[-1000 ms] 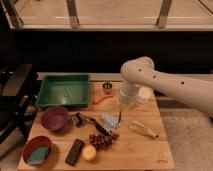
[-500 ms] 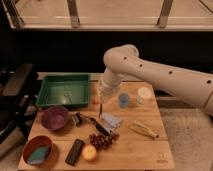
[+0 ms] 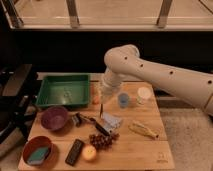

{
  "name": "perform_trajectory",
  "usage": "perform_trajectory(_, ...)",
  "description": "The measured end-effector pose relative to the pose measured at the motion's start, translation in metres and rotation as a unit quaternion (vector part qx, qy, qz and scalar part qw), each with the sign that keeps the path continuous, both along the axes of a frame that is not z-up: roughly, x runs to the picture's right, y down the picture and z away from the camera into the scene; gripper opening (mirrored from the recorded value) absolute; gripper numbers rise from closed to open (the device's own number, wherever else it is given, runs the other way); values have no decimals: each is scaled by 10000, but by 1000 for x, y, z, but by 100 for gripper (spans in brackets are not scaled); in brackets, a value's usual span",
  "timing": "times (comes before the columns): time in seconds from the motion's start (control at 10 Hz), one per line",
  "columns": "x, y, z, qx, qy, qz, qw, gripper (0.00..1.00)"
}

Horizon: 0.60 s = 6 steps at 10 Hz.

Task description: Place fork in purple bowl

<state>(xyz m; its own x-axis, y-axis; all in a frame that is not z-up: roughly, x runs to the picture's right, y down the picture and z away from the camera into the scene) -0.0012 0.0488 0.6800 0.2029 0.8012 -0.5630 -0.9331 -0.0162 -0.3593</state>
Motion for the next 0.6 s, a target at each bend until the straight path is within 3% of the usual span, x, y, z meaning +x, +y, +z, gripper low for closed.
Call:
perform_trajectory(0.2,-13,-8,-4,104,-282,-135,9995,0)
perform_trajectory(0.5,-71,-17,-13,202,-907,-402,9949,0)
perform_trajectory(0.6,-104,-20,-17,221,-1211,-482,9912,0)
